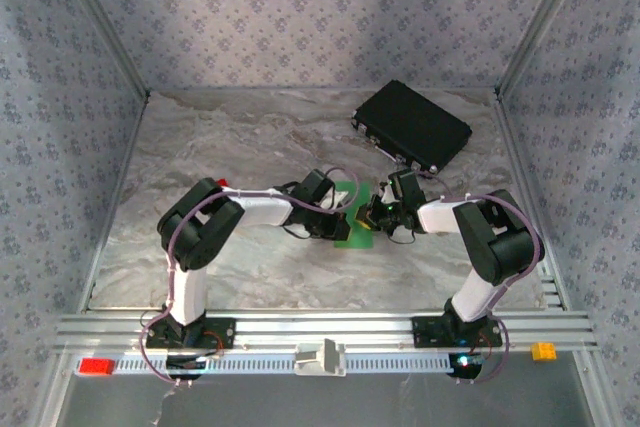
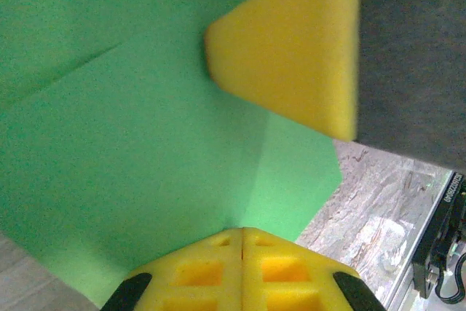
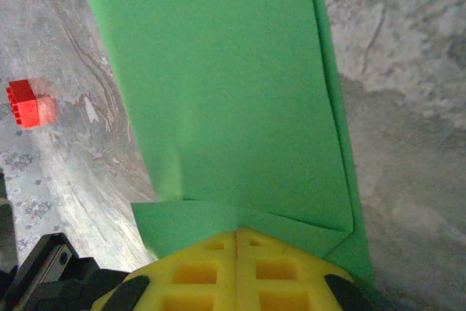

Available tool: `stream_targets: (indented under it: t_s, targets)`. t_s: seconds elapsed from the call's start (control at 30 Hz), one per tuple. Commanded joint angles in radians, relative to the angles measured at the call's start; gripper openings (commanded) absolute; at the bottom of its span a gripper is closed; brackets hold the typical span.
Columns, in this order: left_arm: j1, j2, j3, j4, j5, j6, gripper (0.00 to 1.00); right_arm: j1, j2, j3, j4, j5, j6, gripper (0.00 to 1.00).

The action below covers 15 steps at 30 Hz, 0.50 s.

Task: Fold a paper plane with a square sheet of paper (pick it up from the middle)
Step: Fold the triangle a second time at the center of the table.

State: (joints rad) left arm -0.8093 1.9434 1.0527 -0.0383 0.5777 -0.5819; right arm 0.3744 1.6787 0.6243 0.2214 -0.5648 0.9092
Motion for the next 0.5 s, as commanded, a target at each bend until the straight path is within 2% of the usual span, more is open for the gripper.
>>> stream_targets:
  t_s: [0.0, 0.33, 0.47]
  targets:
    - [0.016, -0.016, -0.062, 0.060, 0.020, -0.050, 0.06, -0.009, 0.028, -0.030, -0.079, 0.058, 0.000, 0.00]
    - [0.012, -0.071, -0.187, 0.118, 0.019, -0.155, 0.04, -0.008, 0.028, -0.026, -0.085, 0.059, -0.002, 0.00]
    - [0.006, -0.094, -0.207, 0.094, 0.025, -0.144, 0.04, -0.009, 0.024, -0.026, -0.085, 0.061, -0.001, 0.00]
